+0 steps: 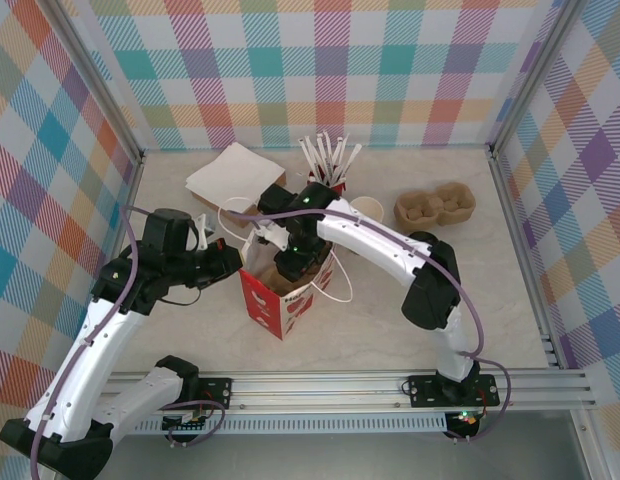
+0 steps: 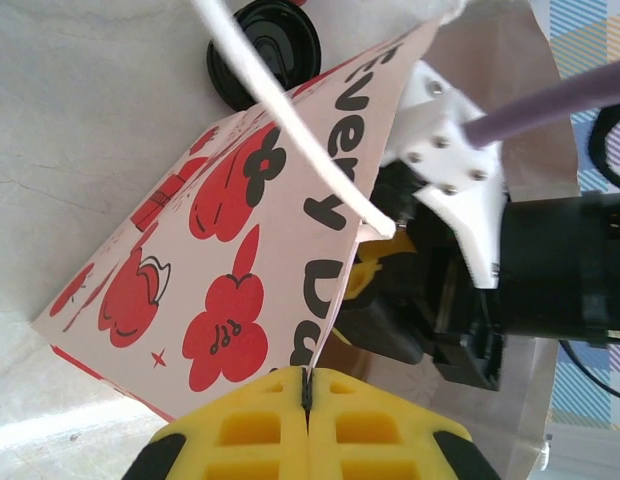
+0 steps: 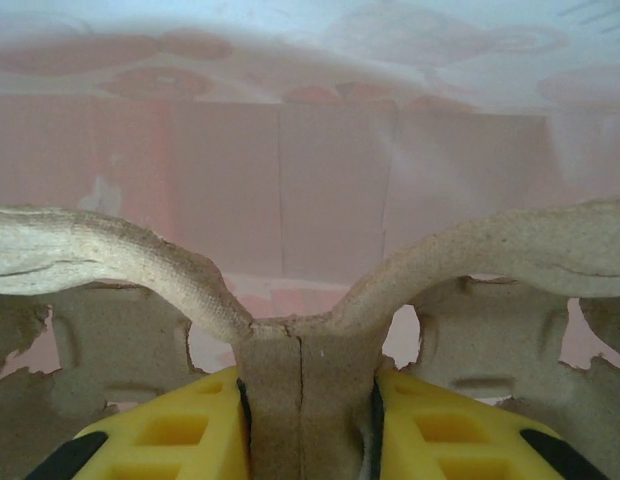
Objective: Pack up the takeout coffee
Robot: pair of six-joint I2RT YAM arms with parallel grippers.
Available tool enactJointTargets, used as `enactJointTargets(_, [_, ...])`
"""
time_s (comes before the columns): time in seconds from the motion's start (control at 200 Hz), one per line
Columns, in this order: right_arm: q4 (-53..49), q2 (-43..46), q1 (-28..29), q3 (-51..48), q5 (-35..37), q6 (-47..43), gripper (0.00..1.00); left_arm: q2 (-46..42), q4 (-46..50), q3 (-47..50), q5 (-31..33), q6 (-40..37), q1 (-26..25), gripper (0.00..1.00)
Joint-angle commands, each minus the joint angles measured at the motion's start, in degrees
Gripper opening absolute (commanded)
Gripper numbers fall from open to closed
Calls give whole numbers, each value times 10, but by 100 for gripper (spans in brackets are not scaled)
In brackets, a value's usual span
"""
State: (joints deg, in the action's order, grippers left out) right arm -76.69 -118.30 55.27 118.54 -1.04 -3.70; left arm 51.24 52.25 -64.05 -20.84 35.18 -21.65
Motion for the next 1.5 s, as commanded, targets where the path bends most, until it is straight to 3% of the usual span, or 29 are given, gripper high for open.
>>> enactJointTargets(0.0, [-31, -16, 6, 6, 2, -4, 31, -10, -23, 3, 12, 7, -5, 4])
enactJointTargets(0.37, [-44, -39, 7, -12, 1, -40, 34, -13, -10, -2, 33, 0, -6, 4])
enactJointTargets(1.085, [-42, -60, 7, -19, -8, -26, 38, -8, -7, -17, 33, -4, -8, 3])
enactJointTargets(1.17, [-39, -51, 7, -12, -11, -24, 42, -9, -6, -17, 34, -4, -9, 3])
enactJointTargets(1.495, [-24, 4, -3, 55, 3, 31, 75, -14, -1, -13, 34, -4, -13, 3])
